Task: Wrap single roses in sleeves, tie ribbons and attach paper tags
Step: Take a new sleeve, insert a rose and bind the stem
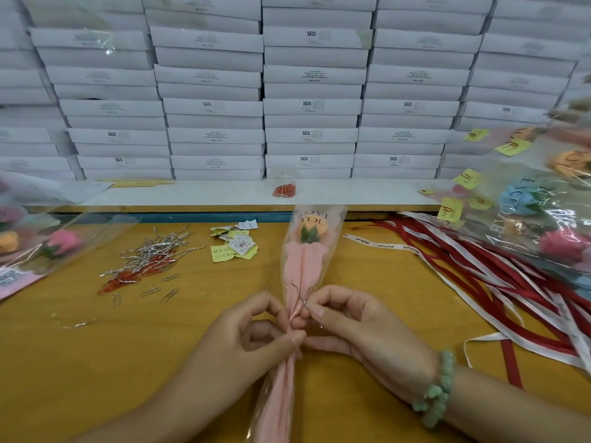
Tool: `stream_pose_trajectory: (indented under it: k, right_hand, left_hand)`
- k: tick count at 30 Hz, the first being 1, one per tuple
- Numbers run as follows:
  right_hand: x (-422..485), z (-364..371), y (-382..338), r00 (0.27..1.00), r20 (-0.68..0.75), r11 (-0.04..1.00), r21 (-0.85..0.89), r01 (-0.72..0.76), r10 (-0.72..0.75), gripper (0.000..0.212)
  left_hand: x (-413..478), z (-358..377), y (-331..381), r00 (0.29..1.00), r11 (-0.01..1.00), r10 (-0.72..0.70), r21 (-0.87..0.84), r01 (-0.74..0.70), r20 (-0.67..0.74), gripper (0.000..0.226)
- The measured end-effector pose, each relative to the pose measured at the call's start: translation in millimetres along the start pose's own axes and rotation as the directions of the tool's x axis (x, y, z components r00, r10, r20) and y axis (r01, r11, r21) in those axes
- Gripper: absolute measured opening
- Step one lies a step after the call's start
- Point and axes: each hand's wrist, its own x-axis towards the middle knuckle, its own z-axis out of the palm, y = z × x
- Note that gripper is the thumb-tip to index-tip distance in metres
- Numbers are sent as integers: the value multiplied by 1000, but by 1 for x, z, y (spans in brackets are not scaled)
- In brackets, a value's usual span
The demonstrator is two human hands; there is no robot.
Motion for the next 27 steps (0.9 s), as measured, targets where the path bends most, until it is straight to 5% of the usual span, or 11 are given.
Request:
stream_pose_trajectory:
  k: [6, 14, 27]
  right_hand:
    - [-1, 2, -1, 1000, 9, 999, -35, -1, 1, 11]
    - [-1, 1, -1, 1000, 11, 999, -49, -22, 22, 16]
    - [1, 7, 2, 991, -130, 994, -95, -46, 34, 10]
  left_hand:
    - [-5, 2, -1, 995, 967, 80, 249, -61, -66, 20]
    - [-4, 1, -4, 987, 921, 144, 375, -106, -75, 26]
    - [-4, 0, -2, 963, 904, 219, 404, -140, -158, 18]
